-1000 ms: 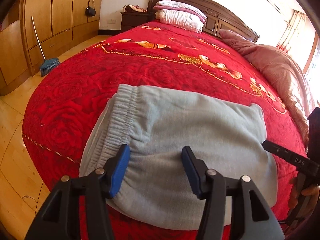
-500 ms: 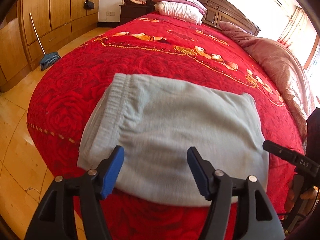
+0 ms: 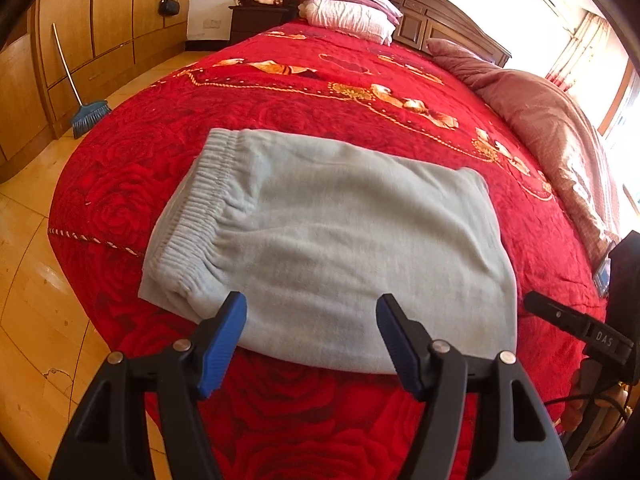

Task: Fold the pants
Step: 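Grasp the folded edge of the sweatpants with the right tool, then lift the grasped edge and fold it over the stack with the right tool, then open the right tool and release the edge onto the stack, then press and smooth the folded stack with the open right tool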

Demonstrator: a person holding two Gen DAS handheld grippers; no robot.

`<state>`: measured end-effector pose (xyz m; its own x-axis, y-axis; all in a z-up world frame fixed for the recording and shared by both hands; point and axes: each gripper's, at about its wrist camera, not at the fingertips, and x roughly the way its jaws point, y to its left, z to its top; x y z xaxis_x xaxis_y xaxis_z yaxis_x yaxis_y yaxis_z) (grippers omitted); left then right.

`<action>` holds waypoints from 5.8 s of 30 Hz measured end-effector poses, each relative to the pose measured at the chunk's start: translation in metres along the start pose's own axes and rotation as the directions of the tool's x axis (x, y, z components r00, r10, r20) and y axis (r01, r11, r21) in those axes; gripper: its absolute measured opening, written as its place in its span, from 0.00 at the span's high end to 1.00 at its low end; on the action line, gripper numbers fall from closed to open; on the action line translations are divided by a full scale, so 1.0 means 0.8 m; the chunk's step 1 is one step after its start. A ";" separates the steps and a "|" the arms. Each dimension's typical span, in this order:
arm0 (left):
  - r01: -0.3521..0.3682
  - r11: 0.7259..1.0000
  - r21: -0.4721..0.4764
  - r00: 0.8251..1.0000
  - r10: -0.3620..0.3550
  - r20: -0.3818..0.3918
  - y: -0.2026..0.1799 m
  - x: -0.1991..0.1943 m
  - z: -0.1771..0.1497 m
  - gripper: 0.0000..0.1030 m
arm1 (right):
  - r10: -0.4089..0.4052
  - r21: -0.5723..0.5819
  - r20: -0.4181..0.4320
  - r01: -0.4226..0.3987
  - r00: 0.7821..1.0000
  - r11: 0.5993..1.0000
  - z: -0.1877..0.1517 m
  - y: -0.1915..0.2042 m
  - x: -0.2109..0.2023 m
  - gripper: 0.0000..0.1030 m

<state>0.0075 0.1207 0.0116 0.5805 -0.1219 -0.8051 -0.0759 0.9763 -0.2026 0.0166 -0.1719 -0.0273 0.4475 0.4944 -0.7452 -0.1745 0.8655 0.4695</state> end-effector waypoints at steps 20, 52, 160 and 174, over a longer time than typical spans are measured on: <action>-0.032 0.998 0.060 0.999 0.034 -0.026 -0.012 0.026 -0.015 0.24 | 0.025 0.001 -0.040 -0.025 0.999 1.000 -0.009 -0.001 0.021 0.50; -0.042 0.997 0.067 0.999 0.043 -0.014 -0.017 0.024 -0.016 0.21 | 0.150 -0.023 0.027 -0.149 0.988 0.989 -0.009 0.012 -0.001 0.82; 0.028 0.998 0.053 0.997 -0.032 0.068 0.049 0.032 0.054 0.39 | 0.094 -0.232 -0.134 -0.123 0.987 0.965 0.022 0.151 0.137 0.23; -0.013 0.997 0.077 0.995 0.005 0.104 0.032 0.032 0.052 0.69 | 0.104 -0.207 -0.204 -0.147 0.973 0.967 0.032 0.146 0.121 0.24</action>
<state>0.0543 0.1498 0.0093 0.6616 -0.0980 -0.7434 -0.0204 0.9887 -0.1485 0.0622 -0.0253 -0.0325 0.2388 0.5877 -0.7730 -0.4160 0.7812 0.4655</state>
